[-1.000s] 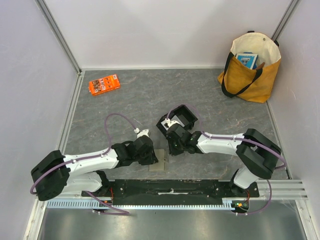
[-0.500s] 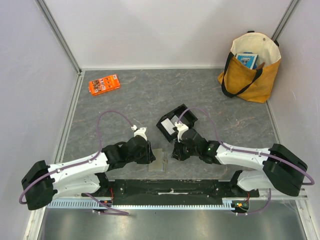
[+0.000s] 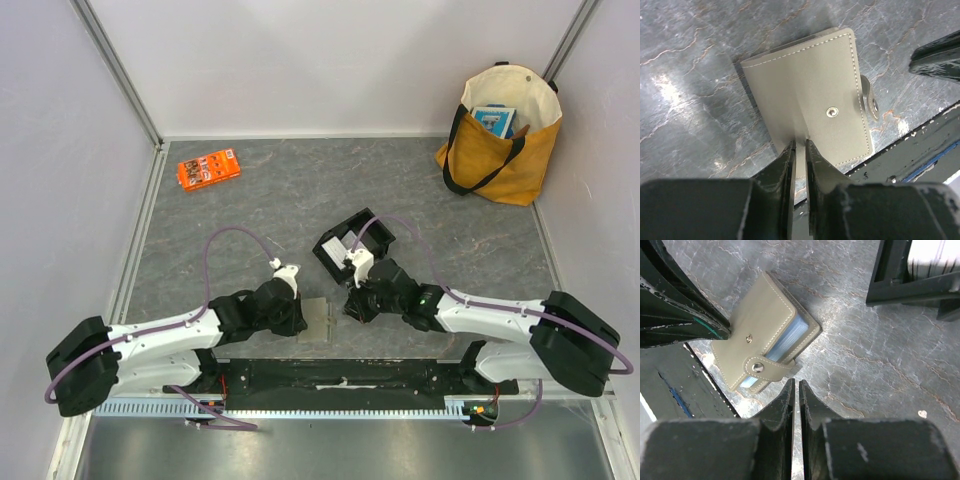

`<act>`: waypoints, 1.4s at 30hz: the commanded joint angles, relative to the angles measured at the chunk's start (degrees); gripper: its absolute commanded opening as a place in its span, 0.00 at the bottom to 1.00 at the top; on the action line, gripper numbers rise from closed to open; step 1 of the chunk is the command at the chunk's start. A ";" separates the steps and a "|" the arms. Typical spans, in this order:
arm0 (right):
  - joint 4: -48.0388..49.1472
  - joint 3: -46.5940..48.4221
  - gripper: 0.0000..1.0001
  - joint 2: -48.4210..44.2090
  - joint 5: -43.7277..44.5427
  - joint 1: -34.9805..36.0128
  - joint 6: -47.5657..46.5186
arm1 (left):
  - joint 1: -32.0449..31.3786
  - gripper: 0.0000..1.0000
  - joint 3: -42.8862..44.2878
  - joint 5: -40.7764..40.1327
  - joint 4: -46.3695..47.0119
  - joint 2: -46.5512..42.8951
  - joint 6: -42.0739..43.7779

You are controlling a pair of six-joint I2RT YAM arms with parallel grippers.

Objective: Put the credit cards into the card holder
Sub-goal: Close the card holder at the center of the board.

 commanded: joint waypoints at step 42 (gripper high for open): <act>-1.26 5.70 0.09 6.13 -1.06 3.14 -8.68 | -0.05 0.18 4.77 7.97 8.29 14.03 8.75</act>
